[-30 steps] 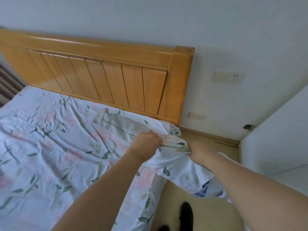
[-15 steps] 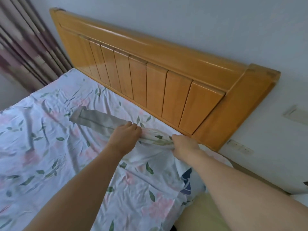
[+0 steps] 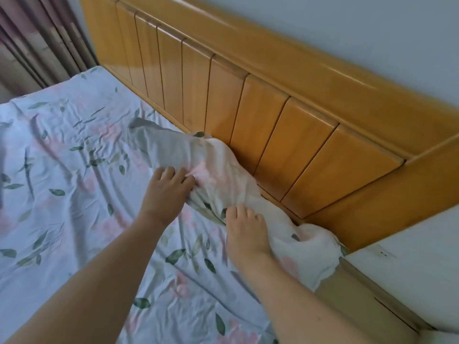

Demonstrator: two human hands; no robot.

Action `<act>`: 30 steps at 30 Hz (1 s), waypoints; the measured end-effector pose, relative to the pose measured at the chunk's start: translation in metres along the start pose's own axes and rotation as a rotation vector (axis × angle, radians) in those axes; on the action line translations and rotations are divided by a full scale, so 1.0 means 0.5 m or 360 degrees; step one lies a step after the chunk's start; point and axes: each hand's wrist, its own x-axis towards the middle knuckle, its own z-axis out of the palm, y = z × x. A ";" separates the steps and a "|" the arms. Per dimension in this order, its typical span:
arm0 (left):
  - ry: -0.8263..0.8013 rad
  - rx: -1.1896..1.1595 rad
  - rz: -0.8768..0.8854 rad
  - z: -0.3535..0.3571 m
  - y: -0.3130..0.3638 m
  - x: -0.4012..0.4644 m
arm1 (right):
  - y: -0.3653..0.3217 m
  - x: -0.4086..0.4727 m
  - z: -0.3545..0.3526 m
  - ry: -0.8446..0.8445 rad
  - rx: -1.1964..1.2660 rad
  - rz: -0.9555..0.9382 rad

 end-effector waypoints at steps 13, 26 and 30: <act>-0.0490 -0.1880 -0.3021 0.479 0.128 -0.350 | -0.032 0.015 0.525 -0.0134 0.0248 0.0422; -0.0430 -0.2643 -0.2955 0.532 -0.028 -0.223 | 0.063 0.359 0.538 -0.0709 0.1047 0.0991; -0.0063 -0.2690 -0.2770 0.503 -0.028 -0.177 | 0.073 0.383 0.486 -0.0255 0.1122 0.0874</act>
